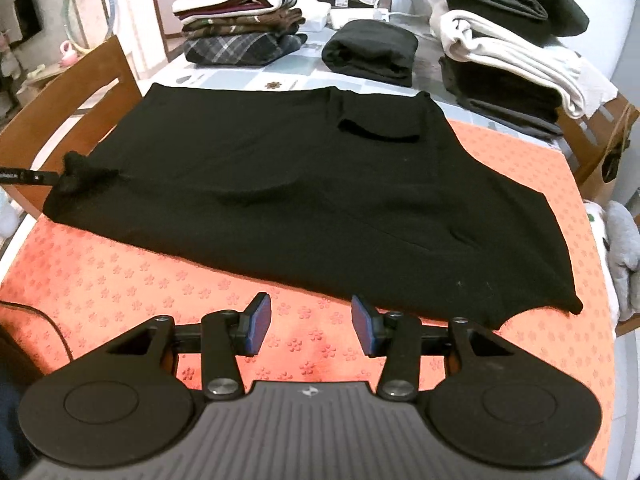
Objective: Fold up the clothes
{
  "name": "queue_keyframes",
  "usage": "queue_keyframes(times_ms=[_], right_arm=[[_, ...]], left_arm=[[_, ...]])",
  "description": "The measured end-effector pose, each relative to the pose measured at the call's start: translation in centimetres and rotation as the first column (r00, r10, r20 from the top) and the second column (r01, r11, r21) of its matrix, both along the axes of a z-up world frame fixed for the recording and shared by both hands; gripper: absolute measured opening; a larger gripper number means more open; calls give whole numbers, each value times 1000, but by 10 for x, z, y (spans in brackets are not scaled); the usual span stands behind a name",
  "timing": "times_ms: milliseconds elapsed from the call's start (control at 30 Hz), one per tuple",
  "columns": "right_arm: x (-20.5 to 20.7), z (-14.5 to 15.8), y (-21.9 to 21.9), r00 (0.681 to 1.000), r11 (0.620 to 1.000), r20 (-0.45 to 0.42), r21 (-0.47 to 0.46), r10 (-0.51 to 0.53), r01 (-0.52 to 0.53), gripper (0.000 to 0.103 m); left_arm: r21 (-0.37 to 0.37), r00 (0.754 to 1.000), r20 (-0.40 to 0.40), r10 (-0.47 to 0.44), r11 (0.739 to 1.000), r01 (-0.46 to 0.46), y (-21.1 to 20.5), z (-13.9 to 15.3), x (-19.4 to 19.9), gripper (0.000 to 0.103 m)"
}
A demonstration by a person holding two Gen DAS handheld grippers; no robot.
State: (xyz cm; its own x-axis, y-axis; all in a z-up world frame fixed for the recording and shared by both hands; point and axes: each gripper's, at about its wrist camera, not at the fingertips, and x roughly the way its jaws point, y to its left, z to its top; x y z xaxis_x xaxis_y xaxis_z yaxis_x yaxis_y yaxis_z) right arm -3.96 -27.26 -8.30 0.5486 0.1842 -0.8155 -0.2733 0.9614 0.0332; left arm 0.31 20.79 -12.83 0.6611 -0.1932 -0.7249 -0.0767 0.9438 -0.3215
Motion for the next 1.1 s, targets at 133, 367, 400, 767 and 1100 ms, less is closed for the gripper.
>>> queue_keyframes(times_ms=[133,367,400,767,1100], right_arm=[[8,1,-1,999,1000,23,-6,-29,29,51],[46,-5,-2,995,998,79,-6,-58,58,51],[53,-8,0,995,998,84,-5,-55,56,51],[126,-62,18,999,998,5,-62,33,-33,53],[151,-9,-16,991,991,24,-12,132,-132,53]], left_arm=[[-27,999,32,35,999,-34,10,7,-1,26],[41,987,79,-143,989,140,-35,17,4,38],[46,983,81,-164,986,161,-42,17,4,38],[145,980,43,-195,972,186,-55,25,27,55],[192,971,-1,-238,953,233,-48,39,89,57]])
